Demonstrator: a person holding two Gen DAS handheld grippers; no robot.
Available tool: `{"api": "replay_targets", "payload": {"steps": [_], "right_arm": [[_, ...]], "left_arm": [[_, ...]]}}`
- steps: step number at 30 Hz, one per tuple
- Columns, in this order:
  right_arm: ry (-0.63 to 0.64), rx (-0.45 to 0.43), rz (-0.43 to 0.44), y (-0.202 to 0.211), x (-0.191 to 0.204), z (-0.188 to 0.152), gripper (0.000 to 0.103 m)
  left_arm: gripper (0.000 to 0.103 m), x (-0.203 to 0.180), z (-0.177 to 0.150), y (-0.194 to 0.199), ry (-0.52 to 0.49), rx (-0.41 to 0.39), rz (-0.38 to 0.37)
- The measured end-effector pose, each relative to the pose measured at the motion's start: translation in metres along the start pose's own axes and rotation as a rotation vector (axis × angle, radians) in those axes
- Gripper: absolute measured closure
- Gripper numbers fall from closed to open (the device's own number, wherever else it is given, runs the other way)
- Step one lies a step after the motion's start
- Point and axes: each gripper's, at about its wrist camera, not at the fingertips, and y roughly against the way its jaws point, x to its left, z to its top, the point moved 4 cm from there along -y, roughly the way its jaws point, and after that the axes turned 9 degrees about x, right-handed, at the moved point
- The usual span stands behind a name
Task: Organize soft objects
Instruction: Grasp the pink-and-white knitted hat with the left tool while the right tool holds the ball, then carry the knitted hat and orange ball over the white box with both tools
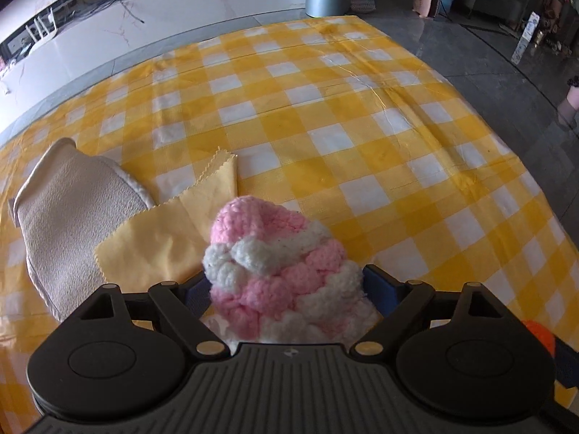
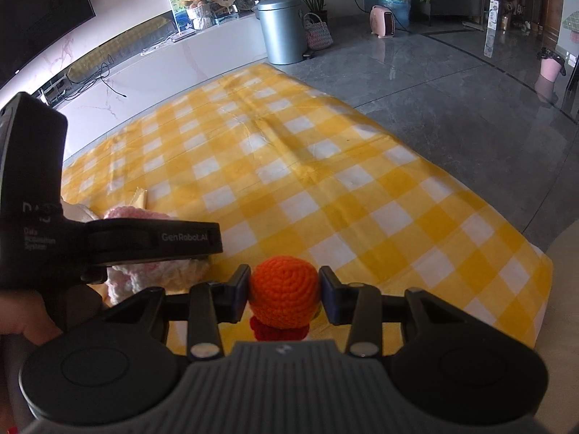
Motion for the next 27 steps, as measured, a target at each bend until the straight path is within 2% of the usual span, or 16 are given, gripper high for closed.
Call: {"api": "replay_targets", "payload": {"steps": [1, 2, 4, 5, 9, 12, 15, 18, 21, 24, 27], "right_arm": [[-0.006, 0.001, 0.001, -0.001, -0.002, 0.000, 0.062], [-0.014, 0.005, 0.008, -0.003, -0.005, 0.000, 0.062], [-0.017, 0.009, 0.014, -0.005, -0.007, 0.000, 0.062], [-0.012, 0.009, 0.013, -0.005, -0.006, 0.000, 0.062], [0.019, -0.003, 0.050, -0.002, 0.003, 0.000, 0.063], [0.039, -0.004, 0.086, 0.000, 0.009, 0.000, 0.063], [0.044, 0.005, 0.105, -0.001, 0.011, 0.000, 0.062], [0.061, 0.021, 0.159, 0.000, 0.018, -0.001, 0.062], [0.135, 0.043, 0.192, -0.001, 0.040, -0.009, 0.062], [0.190, 0.112, 0.237, -0.013, 0.062, -0.023, 0.062], [0.274, 0.160, 0.204, -0.018, 0.081, -0.040, 0.062]], "left_arm": [[0.020, -0.002, 0.000, 0.002, -0.010, -0.013, 0.003], [0.028, -0.003, -0.002, 0.004, -0.012, -0.014, -0.015], [0.056, -0.004, -0.005, 0.011, -0.023, -0.008, -0.025], [0.064, -0.004, -0.007, 0.015, -0.036, -0.002, -0.028], [0.068, 0.003, -0.024, 0.042, -0.105, -0.038, -0.041], [0.068, 0.021, -0.050, 0.081, -0.117, -0.145, -0.017], [0.068, 0.044, -0.078, 0.119, -0.130, -0.208, -0.048], [0.068, 0.069, -0.104, 0.147, -0.079, -0.208, -0.100], [0.068, 0.086, -0.127, 0.167, -0.054, -0.182, -0.159], [0.068, 0.093, -0.148, 0.189, -0.013, -0.213, -0.192], [0.068, 0.094, -0.164, 0.204, -0.010, -0.256, -0.217]]}}
